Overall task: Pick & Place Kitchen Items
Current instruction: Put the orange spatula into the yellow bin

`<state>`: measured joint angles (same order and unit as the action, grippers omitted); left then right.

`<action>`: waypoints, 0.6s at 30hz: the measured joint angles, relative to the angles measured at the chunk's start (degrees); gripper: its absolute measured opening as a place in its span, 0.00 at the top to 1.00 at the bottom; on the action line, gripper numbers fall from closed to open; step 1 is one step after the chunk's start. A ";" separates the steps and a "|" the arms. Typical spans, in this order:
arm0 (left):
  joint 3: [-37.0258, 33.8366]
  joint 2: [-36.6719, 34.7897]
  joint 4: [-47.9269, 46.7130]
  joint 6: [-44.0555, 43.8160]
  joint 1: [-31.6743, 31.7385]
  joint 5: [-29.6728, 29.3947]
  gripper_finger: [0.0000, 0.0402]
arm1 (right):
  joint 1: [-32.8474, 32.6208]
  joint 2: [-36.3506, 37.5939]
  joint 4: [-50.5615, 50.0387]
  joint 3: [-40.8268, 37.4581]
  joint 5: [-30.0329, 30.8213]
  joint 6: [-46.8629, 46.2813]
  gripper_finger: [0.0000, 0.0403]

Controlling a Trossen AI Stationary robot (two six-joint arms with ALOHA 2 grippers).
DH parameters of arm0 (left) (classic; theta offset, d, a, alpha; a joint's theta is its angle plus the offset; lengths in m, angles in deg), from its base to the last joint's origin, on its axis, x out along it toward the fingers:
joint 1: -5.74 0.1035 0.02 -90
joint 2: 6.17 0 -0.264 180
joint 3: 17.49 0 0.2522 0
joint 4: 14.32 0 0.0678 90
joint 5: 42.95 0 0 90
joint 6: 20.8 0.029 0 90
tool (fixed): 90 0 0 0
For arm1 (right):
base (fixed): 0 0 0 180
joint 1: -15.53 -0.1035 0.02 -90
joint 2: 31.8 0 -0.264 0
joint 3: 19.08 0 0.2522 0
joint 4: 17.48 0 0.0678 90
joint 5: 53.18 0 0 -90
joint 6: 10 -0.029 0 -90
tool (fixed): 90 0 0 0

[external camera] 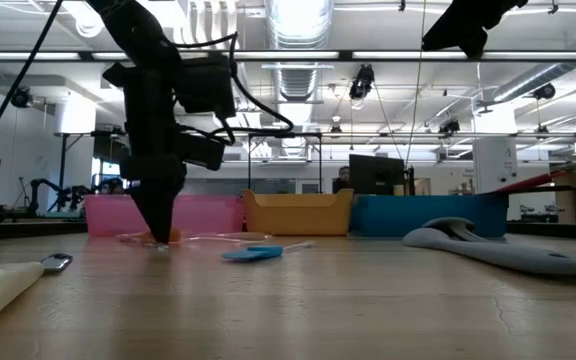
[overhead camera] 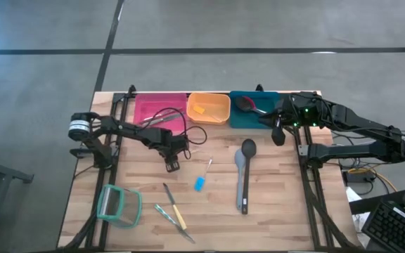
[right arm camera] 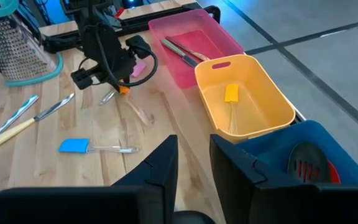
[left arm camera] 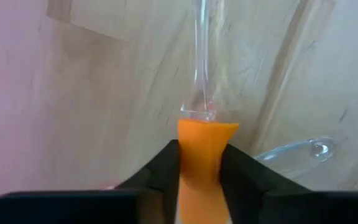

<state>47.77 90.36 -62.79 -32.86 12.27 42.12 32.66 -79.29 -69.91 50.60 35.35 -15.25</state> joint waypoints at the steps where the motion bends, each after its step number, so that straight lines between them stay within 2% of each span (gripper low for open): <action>1: 0.00 -0.20 0.13 0.15 0.00 0.11 0.79 | 0.00 0.00 0.00 0.00 0.00 0.00 0.78; 5: 0.81 -0.39 -0.25 1.35 0.04 -0.22 0.91 | 0.00 0.00 0.00 0.00 -0.01 -0.09 0.76; 12: 5.78 0.07 -7.31 6.49 0.16 -1.34 0.91 | 0.00 0.00 0.01 0.00 0.01 -0.35 0.75; 18: 12.42 -0.15 -11.78 9.90 0.17 -3.60 0.91 | 0.00 0.00 0.00 0.00 0.02 -0.16 0.80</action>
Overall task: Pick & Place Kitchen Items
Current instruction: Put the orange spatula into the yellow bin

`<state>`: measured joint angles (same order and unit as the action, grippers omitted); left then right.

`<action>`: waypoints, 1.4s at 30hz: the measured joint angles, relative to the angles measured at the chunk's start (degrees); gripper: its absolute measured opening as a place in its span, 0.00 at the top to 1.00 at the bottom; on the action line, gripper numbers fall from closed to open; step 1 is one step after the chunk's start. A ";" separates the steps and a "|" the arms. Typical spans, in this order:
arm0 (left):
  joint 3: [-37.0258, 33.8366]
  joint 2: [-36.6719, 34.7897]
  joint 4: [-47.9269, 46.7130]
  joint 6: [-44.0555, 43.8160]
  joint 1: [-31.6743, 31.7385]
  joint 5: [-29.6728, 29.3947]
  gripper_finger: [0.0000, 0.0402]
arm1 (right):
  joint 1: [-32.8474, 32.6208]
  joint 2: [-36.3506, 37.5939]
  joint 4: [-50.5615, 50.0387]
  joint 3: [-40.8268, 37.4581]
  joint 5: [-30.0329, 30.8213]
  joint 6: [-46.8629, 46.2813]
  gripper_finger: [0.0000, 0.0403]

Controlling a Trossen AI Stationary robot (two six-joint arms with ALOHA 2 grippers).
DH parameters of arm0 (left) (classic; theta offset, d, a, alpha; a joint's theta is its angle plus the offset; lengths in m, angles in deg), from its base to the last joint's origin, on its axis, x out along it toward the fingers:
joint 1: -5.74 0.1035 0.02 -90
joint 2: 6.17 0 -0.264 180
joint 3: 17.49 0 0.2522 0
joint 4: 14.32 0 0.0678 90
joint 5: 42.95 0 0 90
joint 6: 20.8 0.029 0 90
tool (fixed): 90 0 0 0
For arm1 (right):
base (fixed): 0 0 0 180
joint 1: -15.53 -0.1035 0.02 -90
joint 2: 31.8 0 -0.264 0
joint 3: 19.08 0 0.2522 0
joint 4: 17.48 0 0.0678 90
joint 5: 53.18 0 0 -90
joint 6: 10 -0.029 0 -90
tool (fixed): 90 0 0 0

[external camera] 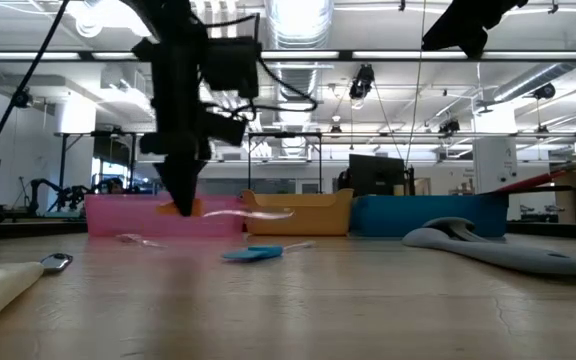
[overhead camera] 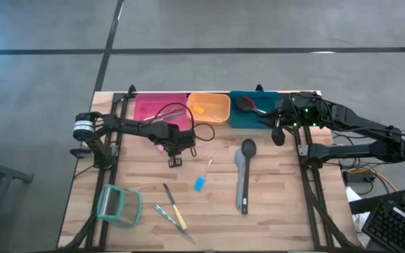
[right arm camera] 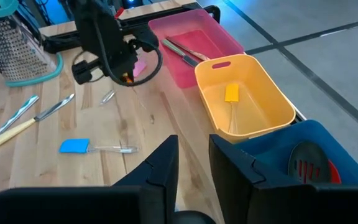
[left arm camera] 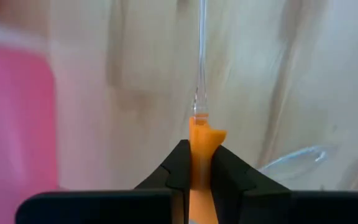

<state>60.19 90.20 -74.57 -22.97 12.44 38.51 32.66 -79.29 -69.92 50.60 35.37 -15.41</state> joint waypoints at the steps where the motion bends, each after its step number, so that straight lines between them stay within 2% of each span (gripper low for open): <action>1: 1.20 0.00 0.02 1.12 0.05 0.00 0.91 | 0.00 0.00 0.00 0.00 0.00 0.03 0.81; 9: 10.95 -0.12 3.77 11.09 2.25 -3.96 0.91 | 0.00 0.00 0.00 0.00 0.00 0.07 0.89; 18: 15.06 -0.22 15.83 24.86 8.48 -2.47 0.91 | 0.00 0.02 -0.02 0.00 -0.01 0.07 0.92; 25: 15.14 0.48 20.18 24.76 15.16 -0.41 0.91 | 0.00 0.01 -0.02 0.00 0.00 1.53 0.88; 31: 15.17 2.53 22.71 23.71 19.85 5.01 0.91 | 0.00 0.02 -0.02 0.00 0.00 1.56 0.83; 42: 15.57 10.67 24.15 24.80 22.17 6.31 0.91 | 0.00 0.02 0.00 0.00 0.00 1.56 0.77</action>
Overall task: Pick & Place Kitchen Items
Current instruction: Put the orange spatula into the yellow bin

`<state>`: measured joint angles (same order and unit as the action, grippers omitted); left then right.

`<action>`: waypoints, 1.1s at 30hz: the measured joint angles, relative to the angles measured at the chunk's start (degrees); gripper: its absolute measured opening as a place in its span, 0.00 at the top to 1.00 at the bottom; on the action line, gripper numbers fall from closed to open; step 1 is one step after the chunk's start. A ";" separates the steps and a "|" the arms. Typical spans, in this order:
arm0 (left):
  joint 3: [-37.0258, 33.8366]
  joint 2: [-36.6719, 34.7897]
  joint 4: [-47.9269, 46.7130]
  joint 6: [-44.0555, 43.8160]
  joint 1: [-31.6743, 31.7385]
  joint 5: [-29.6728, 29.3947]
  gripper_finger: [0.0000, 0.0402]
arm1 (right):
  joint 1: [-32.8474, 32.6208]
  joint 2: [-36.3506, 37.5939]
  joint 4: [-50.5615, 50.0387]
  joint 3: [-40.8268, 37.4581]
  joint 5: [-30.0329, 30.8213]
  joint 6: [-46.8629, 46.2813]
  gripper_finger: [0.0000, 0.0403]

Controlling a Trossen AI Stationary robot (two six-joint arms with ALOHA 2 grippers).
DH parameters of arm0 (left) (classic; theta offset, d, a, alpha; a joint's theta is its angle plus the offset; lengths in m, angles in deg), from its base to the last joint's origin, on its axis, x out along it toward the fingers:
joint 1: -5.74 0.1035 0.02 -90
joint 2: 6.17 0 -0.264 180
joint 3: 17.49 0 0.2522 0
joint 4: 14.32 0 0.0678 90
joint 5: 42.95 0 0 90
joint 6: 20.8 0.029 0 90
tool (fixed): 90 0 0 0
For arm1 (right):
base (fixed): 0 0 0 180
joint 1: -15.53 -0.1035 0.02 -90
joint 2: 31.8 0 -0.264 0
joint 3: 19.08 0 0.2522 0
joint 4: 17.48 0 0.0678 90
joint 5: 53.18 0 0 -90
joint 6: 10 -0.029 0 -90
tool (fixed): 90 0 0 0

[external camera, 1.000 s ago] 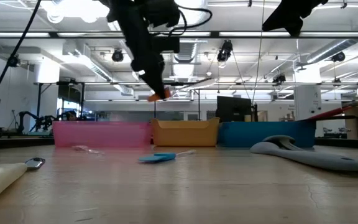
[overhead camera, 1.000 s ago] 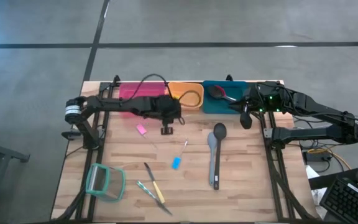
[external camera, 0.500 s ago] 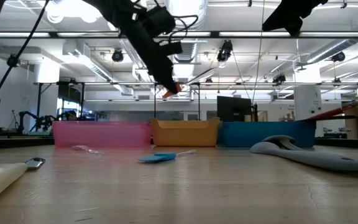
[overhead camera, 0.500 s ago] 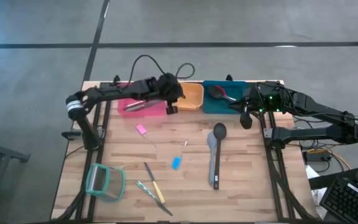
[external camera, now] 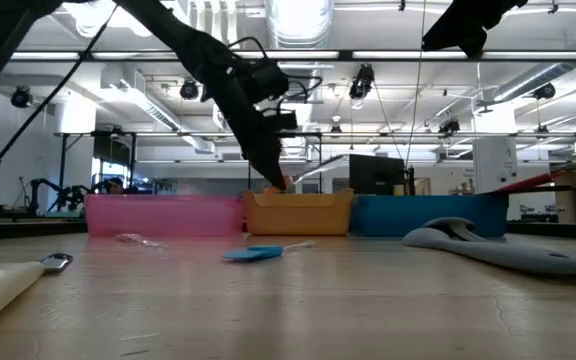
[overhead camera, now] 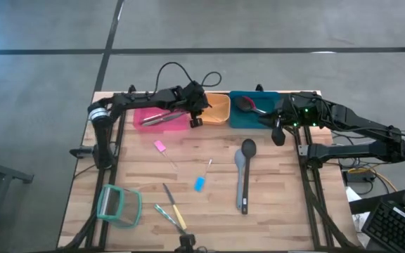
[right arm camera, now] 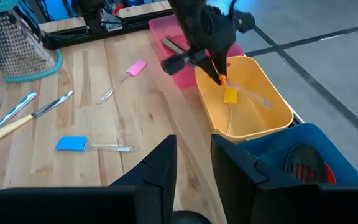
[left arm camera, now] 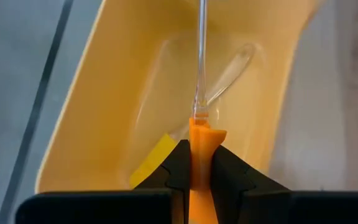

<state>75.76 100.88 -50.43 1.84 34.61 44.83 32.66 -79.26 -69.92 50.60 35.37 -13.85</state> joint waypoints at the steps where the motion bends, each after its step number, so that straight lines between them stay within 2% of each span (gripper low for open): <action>1: 0.33 0.70 -0.01 -0.01 0.20 -0.03 0.91 | 0.01 -0.01 0.00 0.00 0.00 0.01 0.76; 6: 2.43 4.08 -1.50 -0.64 1.20 -0.10 0.91 | 0.02 0.00 0.00 0.00 0.02 0.04 0.77; 14: 6.48 9.12 -5.35 -1.56 1.42 -0.06 0.90 | 0.02 0.00 -0.02 -0.09 0.00 1.11 0.85; 20: 10.88 12.61 -12.83 -2.11 1.46 -0.35 0.90 | 0.00 -0.01 -0.04 -0.31 0.00 1.09 0.90; 27: 11.53 12.46 -13.29 -2.58 1.44 -0.75 0.80 | 0.01 -0.01 -0.04 -1.11 0.01 1.51 0.92; 33: 12.57 10.63 -13.54 -2.55 1.30 -0.79 0.73 | 0.00 -0.02 -0.04 -1.77 0.02 1.55 0.89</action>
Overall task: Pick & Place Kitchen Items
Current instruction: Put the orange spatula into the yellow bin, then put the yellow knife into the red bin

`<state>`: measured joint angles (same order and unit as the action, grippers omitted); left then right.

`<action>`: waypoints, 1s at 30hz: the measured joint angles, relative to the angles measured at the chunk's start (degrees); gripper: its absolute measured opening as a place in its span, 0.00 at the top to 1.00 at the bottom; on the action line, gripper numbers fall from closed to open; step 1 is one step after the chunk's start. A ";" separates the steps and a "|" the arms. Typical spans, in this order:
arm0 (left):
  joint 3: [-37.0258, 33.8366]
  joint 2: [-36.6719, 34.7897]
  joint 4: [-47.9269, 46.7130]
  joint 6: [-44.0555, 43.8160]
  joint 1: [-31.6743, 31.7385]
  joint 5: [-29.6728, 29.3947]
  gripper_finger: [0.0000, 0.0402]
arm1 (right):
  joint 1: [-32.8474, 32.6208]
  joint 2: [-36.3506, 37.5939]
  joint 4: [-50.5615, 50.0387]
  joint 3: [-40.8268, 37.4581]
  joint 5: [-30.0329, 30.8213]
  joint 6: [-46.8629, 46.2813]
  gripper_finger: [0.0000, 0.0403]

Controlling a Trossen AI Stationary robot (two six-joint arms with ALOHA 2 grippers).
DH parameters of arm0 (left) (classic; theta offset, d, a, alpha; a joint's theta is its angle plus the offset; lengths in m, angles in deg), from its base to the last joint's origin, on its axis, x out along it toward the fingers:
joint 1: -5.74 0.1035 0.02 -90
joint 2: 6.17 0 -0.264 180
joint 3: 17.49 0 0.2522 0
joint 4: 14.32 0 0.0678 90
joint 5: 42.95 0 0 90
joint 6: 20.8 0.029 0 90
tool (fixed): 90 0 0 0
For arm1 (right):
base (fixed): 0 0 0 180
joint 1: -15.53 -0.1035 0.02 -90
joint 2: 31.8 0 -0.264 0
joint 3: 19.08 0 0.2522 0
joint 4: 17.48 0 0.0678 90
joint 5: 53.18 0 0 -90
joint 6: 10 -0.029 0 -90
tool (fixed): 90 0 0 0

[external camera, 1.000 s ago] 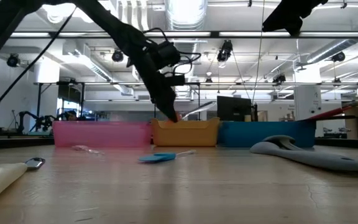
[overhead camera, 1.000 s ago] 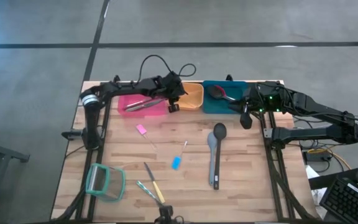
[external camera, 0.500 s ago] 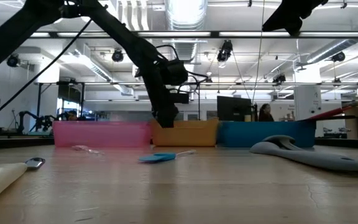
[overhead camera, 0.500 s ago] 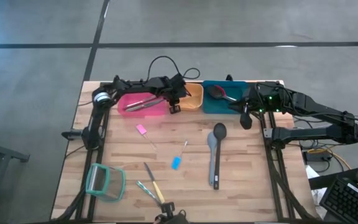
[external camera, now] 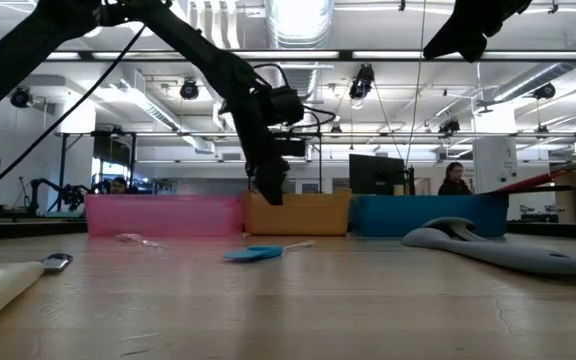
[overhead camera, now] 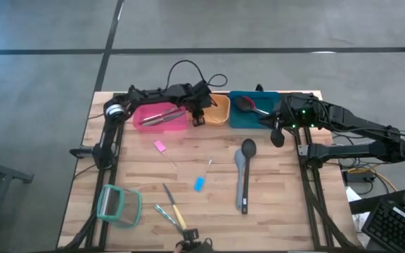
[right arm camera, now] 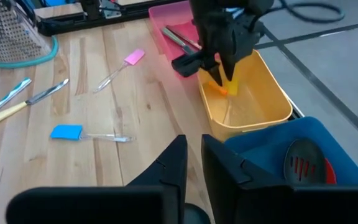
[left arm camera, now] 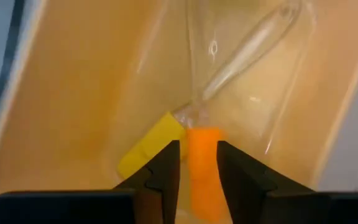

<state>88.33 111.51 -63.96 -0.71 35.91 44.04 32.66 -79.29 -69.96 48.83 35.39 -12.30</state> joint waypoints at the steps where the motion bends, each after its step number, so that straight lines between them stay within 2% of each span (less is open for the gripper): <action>1: 0.35 -0.27 -0.22 -0.03 -0.09 0.03 0.72 | 0.00 0.00 0.00 -0.03 -0.02 0.02 0.88; 5: 2.70 -0.74 -3.79 -0.31 -0.25 0.12 0.69 | 0.02 0.01 0.01 -0.07 -0.01 0.99 0.85; 8: 6.20 -0.83 -9.79 -1.65 -0.35 0.09 0.69 | 0.01 0.02 0.02 -0.07 0.00 1.05 0.83; 20: 25.46 -0.93 -37.95 -12.60 -2.49 0.05 0.69 | 0.02 0.02 0.04 -0.07 0.01 2.51 0.76; 25: 33.27 -0.94 -48.32 -17.93 -5.54 0.00 0.69 | 0.02 0.02 0.04 -0.07 0.00 2.48 0.73; 30: 39.02 -0.94 -54.40 -24.12 -11.05 -2.03 0.69 | 0.02 0.02 0.04 -0.07 0.00 2.44 0.72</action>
<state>127.36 110.58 -118.36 -24.83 24.85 42.00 32.68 -79.26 -69.92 48.76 35.39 -9.86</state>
